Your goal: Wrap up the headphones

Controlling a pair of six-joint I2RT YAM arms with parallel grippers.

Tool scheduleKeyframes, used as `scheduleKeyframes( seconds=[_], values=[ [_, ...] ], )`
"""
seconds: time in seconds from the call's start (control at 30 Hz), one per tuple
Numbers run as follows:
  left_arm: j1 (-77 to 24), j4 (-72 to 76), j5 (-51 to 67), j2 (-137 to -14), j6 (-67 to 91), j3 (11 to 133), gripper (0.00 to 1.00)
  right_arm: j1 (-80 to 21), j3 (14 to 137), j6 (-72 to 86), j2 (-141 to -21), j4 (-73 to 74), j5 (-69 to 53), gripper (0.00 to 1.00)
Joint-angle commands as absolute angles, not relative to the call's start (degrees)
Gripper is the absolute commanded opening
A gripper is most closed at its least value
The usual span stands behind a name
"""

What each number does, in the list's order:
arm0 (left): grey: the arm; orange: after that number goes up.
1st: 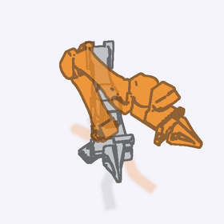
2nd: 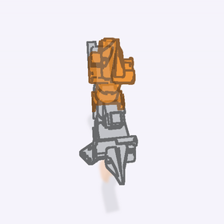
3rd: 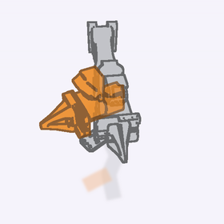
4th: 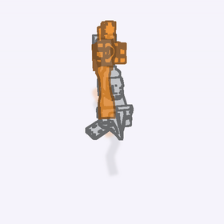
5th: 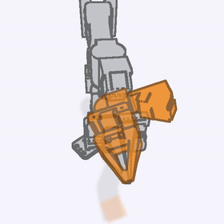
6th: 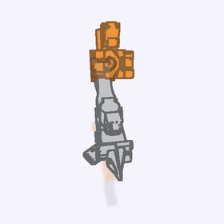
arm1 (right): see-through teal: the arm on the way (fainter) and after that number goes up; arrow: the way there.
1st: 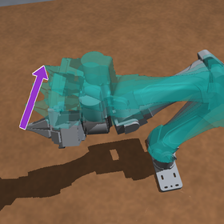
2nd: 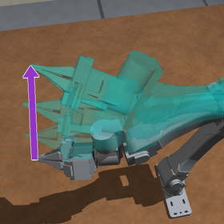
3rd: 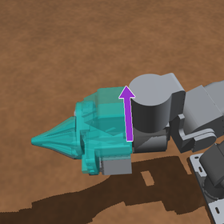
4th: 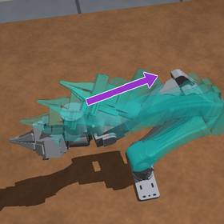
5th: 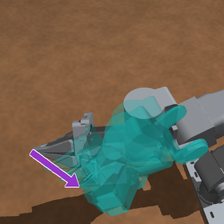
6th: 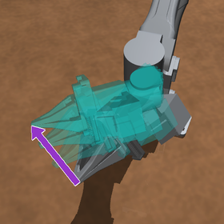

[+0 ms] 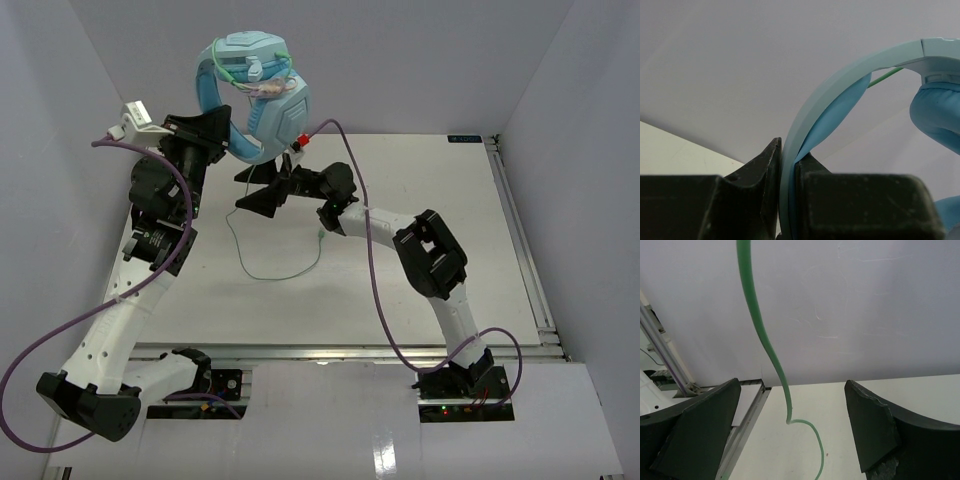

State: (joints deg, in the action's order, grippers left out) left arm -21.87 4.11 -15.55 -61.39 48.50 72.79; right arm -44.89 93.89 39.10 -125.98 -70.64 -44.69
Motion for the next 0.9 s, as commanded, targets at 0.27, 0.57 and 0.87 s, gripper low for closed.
scheduleKeyframes(
  seconds=[0.27, 0.57, 0.87],
  values=[
    [-22.06, 5.29, -15.00, -60.19, 54.05, 76.58, 0.00, -53.41, 98.17, 53.29, -128.32, -90.51, -48.63, 0.79],
    [-22.06, 5.19, -16.81, -60.77, 52.48, 79.00, 0.00, -54.31, 88.30, 67.54, -125.53, -108.28, -41.92, 0.10],
    [-22.06, 4.97, -23.05, -63.34, 42.56, 83.02, 0.00, -54.40, 76.60, 70.34, -112.90, -108.24, -48.59, 0.19]
  ],
)
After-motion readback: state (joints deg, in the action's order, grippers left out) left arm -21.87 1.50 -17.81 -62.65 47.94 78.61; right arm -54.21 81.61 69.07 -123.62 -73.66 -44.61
